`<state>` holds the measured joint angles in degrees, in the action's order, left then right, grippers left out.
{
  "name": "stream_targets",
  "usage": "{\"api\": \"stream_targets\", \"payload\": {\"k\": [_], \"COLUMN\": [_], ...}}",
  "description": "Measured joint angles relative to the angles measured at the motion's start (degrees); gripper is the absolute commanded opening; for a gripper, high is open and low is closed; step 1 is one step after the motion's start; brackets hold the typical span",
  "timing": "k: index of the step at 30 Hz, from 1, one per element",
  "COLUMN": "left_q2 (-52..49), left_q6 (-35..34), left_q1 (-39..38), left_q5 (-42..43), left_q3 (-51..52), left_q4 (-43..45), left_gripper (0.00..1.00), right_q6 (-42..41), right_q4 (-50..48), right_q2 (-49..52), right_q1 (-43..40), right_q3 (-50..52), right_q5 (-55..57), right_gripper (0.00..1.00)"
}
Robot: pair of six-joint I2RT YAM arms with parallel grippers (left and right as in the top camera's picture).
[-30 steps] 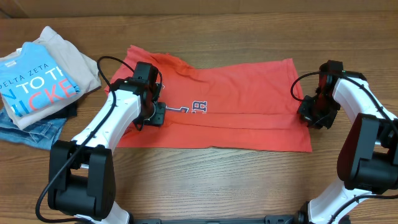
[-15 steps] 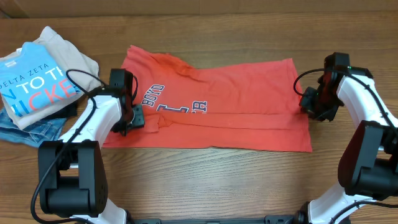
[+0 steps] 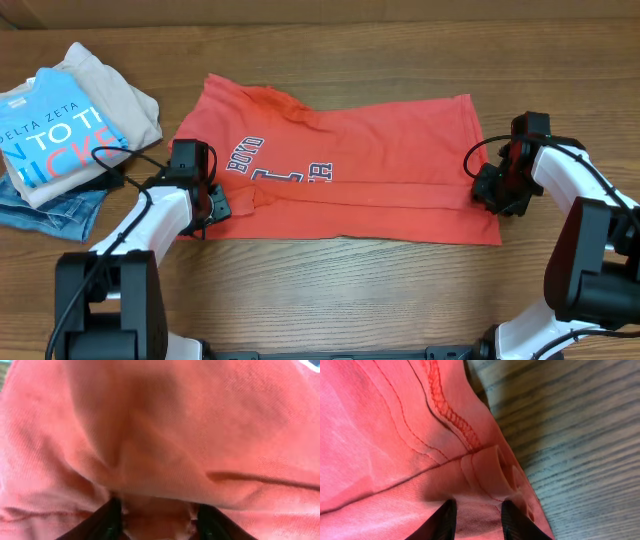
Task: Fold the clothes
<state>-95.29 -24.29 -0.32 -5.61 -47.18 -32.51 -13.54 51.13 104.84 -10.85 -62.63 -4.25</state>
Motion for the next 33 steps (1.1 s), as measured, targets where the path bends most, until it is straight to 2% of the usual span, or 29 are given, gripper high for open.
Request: {"api": "stream_targets", "payload": {"k": [6, 7, 8, 10, 13, 15, 18, 20, 22, 23, 24, 28, 31, 33], "left_q2": [0.61, 0.68, 0.70, 0.94, 1.01, 1.05, 1.11, 1.09, 1.14, 1.11, 1.18, 2.64, 3.15, 3.15], "left_q6": [-2.99, -3.13, -3.21, -3.48, -3.56, -3.89, -3.85, -3.61, -2.58, -2.19, -2.16, -1.68, -1.66, -1.49], "left_q1": [0.09, 0.09, 0.09, 0.22, 0.48, 0.48, 0.74, 0.72, 0.72, 0.72, 0.68, 0.68, 0.68, 0.68], "left_q5": [0.85, 1.11, 1.44, 2.67, 3.87, 4.96, 6.25, 7.61, 8.00, 7.89, 6.84, 0.66, -1.99, -2.95], "left_q3": [0.39, 0.39, 0.39, 0.39, 0.39, 0.39, 0.22, -0.17, -0.63, -0.59, -1.09, -7.43, -12.83, -16.00], "left_q4": [-3.23, -3.74, -4.26, -6.69, -8.31, -9.92, -11.30, -15.19, -19.41, -20.87, -23.47, -26.64, -26.75, -24.63], "left_gripper": [0.57, 0.53, 0.44, 0.40, 0.21, 0.26, 0.28, 0.35, 0.66, 0.77, 0.84, 0.88, 0.90, 0.95], "right_q6": [-2.10, -2.54, -3.15, -5.22, -6.01, -6.23, -6.36, -6.43, -6.56, -6.58, -6.60, -6.47, -6.32, -5.84], "right_q4": [4.04, 4.46, 4.98, 5.57, 5.35, 5.29, 5.20, 5.22, 5.73, 6.05, 6.54, 6.51, 6.62, 6.29], "right_q2": [-0.22, -0.22, -0.22, -0.22, -0.22, -0.22, -0.35, -0.57, -2.51, -3.67, -5.77, -12.35, -13.29, -13.29], "right_q1": [0.02, 0.00, 0.00, -0.04, -0.17, -0.35, -0.37, -0.50, -0.94, -1.11, -1.20, -1.29, -1.29, -1.29], "right_q3": [0.52, 0.57, 0.70, 1.09, 1.09, 1.14, 1.14, 1.14, 1.03, 0.81, 0.00, -4.04, -4.70, -4.70], "right_q5": [3.28, 3.78, 4.72, 6.84, 7.06, 6.97, 6.82, 7.06, 7.28, 7.26, 7.34, 7.48, 7.45, 6.75], "right_gripper": [0.38, 0.38, 0.38, 0.39, 0.38, 0.38, 0.38, 0.39, 0.39, 0.40, 0.42, 0.44, 0.44, 0.44]}}
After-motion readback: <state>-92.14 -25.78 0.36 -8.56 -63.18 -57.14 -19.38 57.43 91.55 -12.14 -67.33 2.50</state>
